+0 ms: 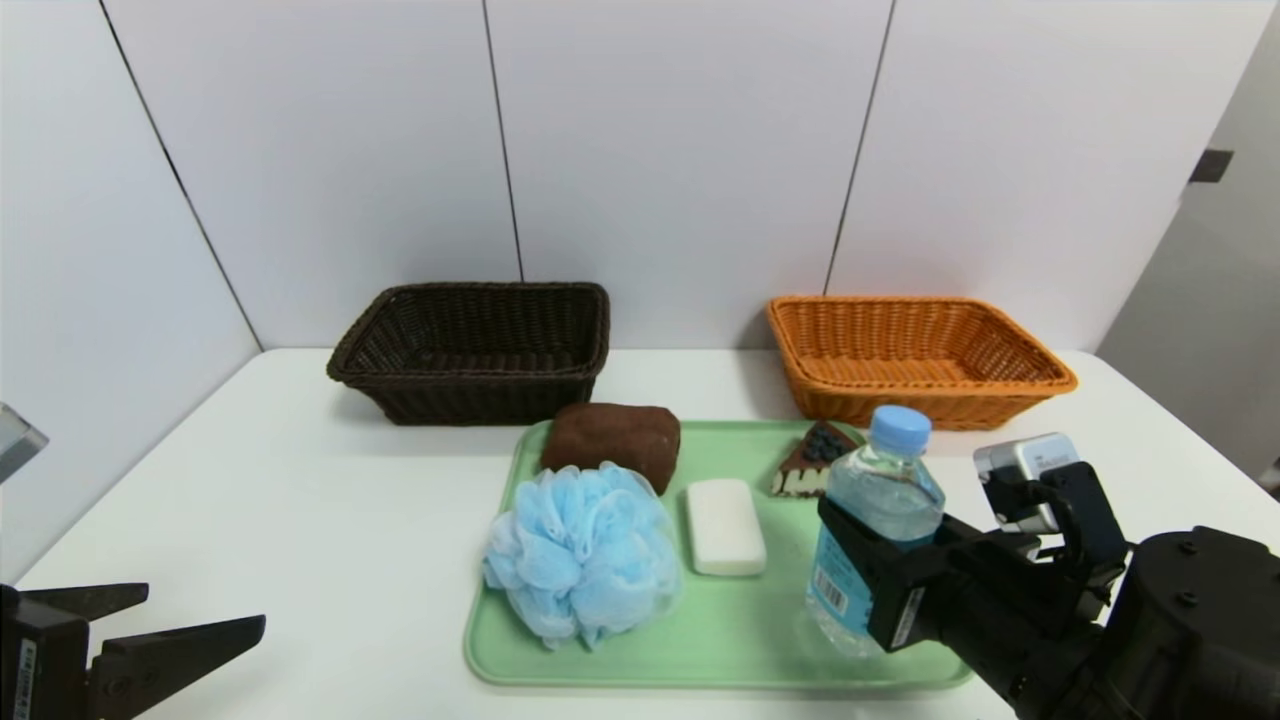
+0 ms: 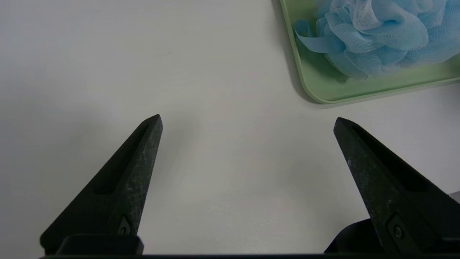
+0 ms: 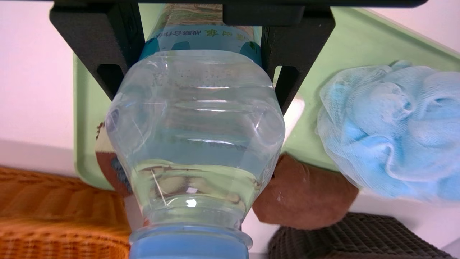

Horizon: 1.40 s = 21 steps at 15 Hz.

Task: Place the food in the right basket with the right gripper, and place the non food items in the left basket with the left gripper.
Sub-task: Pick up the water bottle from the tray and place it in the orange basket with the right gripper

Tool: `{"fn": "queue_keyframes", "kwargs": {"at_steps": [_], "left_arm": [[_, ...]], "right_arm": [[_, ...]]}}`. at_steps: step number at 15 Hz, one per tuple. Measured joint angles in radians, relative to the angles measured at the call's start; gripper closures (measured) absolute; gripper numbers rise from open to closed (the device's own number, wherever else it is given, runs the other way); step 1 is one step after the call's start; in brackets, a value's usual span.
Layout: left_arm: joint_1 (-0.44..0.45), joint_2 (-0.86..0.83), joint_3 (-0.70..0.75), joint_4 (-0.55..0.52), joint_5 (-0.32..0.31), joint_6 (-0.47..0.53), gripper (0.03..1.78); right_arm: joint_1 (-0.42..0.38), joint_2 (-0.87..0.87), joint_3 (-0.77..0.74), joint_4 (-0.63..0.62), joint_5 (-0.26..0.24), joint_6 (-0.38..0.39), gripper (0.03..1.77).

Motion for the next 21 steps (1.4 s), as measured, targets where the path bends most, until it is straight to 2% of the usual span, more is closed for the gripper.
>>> {"fn": "queue_keyframes", "kwargs": {"at_steps": [2,5,8,10,13,16,18,21], "left_arm": [[0.0,-0.001,0.001,0.001,0.0,0.0,0.12],[-0.001,-0.005,0.001,0.014,0.0,0.0,0.12],[-0.001,-0.015,0.0,0.021,0.0,-0.001,0.12],[-0.001,-0.021,-0.003,0.02,0.0,-0.002,0.12],[-0.001,-0.025,-0.01,0.016,0.001,-0.002,0.12],[-0.001,-0.025,-0.012,0.013,0.001,-0.001,0.12],[-0.002,-0.024,-0.012,0.013,0.0,-0.001,0.12],[-0.003,-0.017,-0.011,0.011,-0.003,-0.001,0.12]], "right_arm": [[0.0,-0.073,-0.064,0.102,0.003,-0.015,0.96],[0.0,-0.191,-0.251,0.37,0.016,0.005,0.96],[-0.009,-0.279,-0.463,0.664,0.053,0.051,0.96],[-0.04,-0.306,-0.592,0.813,0.097,0.059,0.96],[-0.179,-0.274,-0.758,0.895,0.182,0.055,0.96],[-0.337,-0.17,-0.897,0.916,0.274,0.05,0.96],[-0.419,-0.075,-0.979,0.913,0.31,0.049,0.96],[-0.505,0.08,-1.097,0.906,0.333,0.049,0.96]]}}
